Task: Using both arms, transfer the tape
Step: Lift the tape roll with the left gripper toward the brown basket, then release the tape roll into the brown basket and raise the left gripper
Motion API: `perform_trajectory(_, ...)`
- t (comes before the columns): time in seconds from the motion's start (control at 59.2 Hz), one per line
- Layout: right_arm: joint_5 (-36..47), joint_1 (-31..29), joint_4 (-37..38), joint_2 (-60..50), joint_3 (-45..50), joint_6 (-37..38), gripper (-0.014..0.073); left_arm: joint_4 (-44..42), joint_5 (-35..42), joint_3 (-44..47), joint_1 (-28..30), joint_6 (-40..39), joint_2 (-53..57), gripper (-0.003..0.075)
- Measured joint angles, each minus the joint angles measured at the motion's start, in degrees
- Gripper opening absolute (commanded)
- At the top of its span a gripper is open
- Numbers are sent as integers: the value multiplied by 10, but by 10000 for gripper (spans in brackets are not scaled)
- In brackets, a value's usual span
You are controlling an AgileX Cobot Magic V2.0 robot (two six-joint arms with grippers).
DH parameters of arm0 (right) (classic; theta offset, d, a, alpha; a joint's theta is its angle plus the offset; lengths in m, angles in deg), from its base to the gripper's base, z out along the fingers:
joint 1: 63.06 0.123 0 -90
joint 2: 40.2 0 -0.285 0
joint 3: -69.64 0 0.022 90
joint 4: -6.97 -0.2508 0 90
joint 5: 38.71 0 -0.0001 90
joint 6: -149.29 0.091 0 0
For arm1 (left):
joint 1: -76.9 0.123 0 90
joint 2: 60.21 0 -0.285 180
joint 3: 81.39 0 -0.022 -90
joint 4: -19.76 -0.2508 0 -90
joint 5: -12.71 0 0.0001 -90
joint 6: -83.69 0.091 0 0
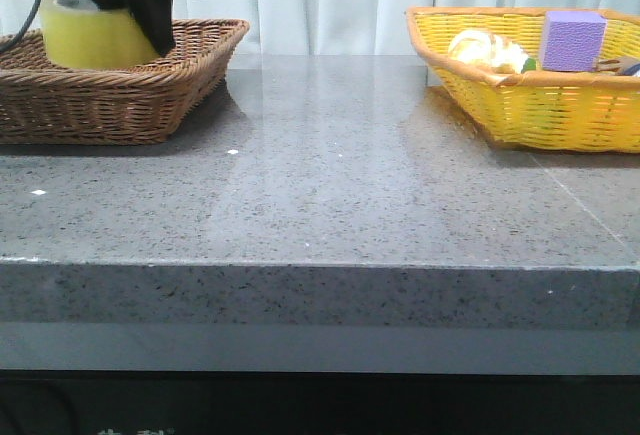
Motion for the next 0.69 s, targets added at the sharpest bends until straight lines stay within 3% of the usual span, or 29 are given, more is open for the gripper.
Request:
perform_trajectory(0.135, 0, 0, 0, 0, 0, 0, 433, -11, 1, 15, 0, 0, -2, 337)
perform_trajectory(0.203, 0, 0, 0, 0, 0, 0, 433, -17, 4, 16, 0, 0, -2, 390)
perform_trajectory(0.456, 0, 0, 0, 0, 0, 0, 433, 14, 11, 15, 0, 0, 6, 398)
perform_trajectory(0.693, 0, 0, 0, 0, 0, 0, 433, 58, 11, 20, 0, 0, 89, 397)
